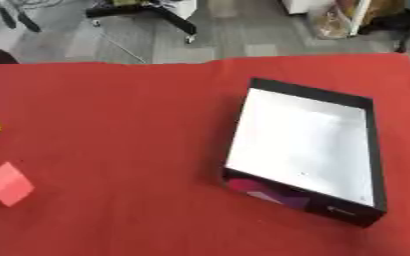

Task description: Pick up the objects with one hand, pass them to the other hand, and then place them into the box on the other side of the table.

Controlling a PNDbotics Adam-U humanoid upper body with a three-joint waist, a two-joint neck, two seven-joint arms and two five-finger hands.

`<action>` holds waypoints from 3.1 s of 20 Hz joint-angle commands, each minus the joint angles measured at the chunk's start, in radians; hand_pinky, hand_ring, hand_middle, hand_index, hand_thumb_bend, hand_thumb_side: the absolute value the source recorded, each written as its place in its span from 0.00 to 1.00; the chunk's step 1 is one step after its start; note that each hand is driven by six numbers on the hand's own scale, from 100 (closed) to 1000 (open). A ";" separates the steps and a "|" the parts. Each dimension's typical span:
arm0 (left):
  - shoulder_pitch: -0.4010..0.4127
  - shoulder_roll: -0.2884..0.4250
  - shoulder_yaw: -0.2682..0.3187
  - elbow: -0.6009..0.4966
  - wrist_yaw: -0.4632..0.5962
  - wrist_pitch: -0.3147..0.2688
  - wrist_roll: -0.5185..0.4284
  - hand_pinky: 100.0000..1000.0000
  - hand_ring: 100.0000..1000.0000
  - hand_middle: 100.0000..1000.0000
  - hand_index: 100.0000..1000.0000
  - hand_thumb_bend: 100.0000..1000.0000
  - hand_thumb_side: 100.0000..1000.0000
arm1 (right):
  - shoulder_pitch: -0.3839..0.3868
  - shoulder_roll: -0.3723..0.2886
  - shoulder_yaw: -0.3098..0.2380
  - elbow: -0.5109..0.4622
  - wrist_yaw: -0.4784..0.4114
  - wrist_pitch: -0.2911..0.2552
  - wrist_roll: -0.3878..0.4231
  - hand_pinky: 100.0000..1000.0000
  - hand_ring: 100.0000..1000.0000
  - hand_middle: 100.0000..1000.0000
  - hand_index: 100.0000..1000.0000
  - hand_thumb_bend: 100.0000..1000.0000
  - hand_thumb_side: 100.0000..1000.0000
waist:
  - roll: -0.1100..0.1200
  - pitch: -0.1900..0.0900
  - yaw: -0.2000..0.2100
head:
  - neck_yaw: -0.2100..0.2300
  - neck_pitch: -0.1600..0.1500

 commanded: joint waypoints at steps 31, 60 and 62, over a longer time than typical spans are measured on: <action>-0.503 0.378 -0.079 0.732 -0.401 -0.119 -0.386 1.00 0.90 0.76 0.90 0.65 0.32 | 0.013 -0.063 0.022 -0.015 0.006 -0.068 0.033 0.90 1.00 1.00 0.99 0.00 0.58 | 0.005 0.028 -0.053 | 0.021 0.072; -0.510 0.384 -0.023 0.935 -0.681 -0.060 -0.228 1.00 0.92 0.78 0.87 0.71 0.10 | 0.025 -0.052 0.017 -0.022 0.020 -0.053 0.042 0.90 1.00 1.00 0.99 0.00 0.62 | 0.022 0.051 -0.060 | 0.185 -0.050; -0.512 0.381 -0.023 0.942 -0.661 -0.061 -0.230 1.00 0.92 0.78 0.87 0.70 0.11 | 0.027 -0.051 0.016 -0.022 0.022 -0.053 0.042 0.90 1.00 1.00 0.99 0.00 0.62 | 0.022 0.054 -0.062 | 0.184 -0.048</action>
